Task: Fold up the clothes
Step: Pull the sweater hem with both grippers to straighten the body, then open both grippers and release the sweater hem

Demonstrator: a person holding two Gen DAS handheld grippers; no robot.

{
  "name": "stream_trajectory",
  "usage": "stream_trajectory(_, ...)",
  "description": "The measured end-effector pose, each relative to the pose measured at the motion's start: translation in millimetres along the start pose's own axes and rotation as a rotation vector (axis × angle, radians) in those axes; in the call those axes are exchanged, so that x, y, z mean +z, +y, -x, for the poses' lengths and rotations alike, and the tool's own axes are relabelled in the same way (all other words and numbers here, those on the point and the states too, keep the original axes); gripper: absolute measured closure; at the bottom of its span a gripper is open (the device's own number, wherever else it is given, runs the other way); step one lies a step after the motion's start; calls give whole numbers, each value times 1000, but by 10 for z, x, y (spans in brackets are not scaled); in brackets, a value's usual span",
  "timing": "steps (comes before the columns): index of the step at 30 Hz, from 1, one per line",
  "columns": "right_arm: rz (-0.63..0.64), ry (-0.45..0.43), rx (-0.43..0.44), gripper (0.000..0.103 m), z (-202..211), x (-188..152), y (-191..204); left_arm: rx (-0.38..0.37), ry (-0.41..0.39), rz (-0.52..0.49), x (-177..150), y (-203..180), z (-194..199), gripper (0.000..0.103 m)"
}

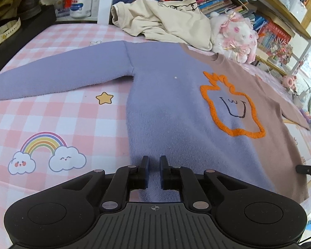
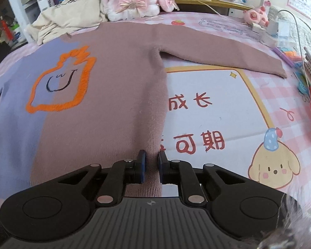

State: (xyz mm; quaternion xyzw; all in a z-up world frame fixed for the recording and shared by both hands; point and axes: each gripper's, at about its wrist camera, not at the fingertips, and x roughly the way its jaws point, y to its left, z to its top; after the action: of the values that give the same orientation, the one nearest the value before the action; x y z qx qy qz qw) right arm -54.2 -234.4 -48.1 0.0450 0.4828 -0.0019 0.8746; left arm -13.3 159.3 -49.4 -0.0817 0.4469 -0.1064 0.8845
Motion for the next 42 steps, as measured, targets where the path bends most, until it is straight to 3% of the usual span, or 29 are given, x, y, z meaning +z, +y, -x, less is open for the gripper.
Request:
stream_trajectory(5,-39,6,18,90,13,-10,-6,19,6,-4,0,24,28,99)
stream_trajectory(7,-59,11,18,83,29,-19,-16,27,15,3,9,28,43,99)
stream_trajectory(14,-66,17,1,80,102,-76,-19,0,23,-2,-97,-3,111,87)
stream_trajectory(22,11,14,5,74,114,-103,18,47,-1,20,-155,-97,213,84)
stream_trajectory(28,80,-63,-15,51,204,-114,29,154,-77,71,-161,-302,343,61)
stream_trajectory(32,100,-119,-2,29,323,-148,23,154,-102,70,-184,-492,417,51)
stream_trajectory(35,121,-133,13,27,385,-168,14,161,-125,72,-251,-647,489,37)
stream_trajectory(37,124,-145,19,24,434,-192,14,154,-147,77,-303,-761,556,35)
stream_trajectory(42,110,-204,-8,14,571,-302,22,187,-205,28,-437,-1032,676,17)
